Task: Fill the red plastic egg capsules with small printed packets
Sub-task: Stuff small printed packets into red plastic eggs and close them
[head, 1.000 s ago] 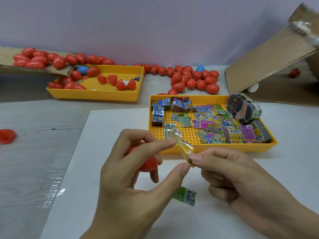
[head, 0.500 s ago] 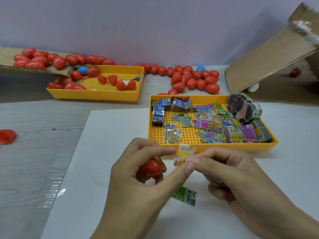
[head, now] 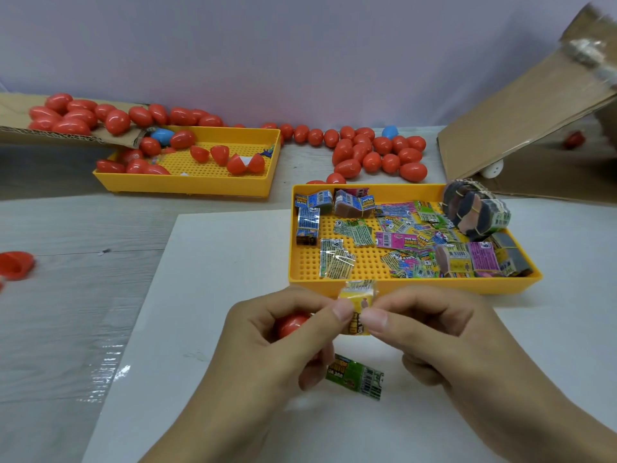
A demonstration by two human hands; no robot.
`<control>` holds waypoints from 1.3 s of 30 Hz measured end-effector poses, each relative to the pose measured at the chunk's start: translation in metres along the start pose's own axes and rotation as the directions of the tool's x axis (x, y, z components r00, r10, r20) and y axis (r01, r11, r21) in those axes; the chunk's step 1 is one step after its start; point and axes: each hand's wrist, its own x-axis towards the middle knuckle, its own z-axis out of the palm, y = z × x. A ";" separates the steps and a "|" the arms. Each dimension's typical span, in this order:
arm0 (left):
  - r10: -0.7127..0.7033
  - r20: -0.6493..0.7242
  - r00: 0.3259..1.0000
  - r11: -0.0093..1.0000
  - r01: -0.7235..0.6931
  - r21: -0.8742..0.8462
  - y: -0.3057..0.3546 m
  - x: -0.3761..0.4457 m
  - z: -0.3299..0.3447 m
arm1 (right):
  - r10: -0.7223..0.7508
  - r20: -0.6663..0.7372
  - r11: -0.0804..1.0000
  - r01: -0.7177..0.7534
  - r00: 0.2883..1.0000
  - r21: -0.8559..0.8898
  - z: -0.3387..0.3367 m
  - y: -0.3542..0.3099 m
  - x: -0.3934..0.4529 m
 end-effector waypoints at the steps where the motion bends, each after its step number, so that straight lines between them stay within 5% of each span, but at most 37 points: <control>1: -0.012 0.002 1.000 1.000 0.012 0.000 0.000 0.000 0.000 | -0.053 0.020 0.998 0.054 0.998 -0.034 0.000 0.000 -0.001; 8: -0.028 0.011 1.000 0.999 0.028 0.023 0.003 0.000 -0.001 | -0.440 0.069 0.750 0.408 0.895 -0.520 -0.003 0.007 -0.003; 21: 0.158 0.024 0.987 0.968 -0.159 0.193 0.001 -0.003 0.001 | -0.475 -0.056 0.771 0.384 0.878 -0.507 -0.002 0.007 -0.003; 26: 0.112 -0.070 0.991 0.991 -0.106 0.086 -0.002 -0.003 0.002 | -0.420 -0.137 0.832 0.320 0.897 -0.453 -0.002 0.007 -0.002; 34: 0.200 0.014 0.980 0.963 -0.199 0.182 -0.006 -0.003 0.003 | -0.025 -0.044 0.997 0.022 0.999 -0.071 -0.004 0.005 -0.001; 39: 0.275 0.001 0.961 0.931 -0.267 0.250 -0.002 -0.002 0.001 | 0.016 -0.047 1.000 -0.016 0.999 -0.013 -0.003 0.000 0.000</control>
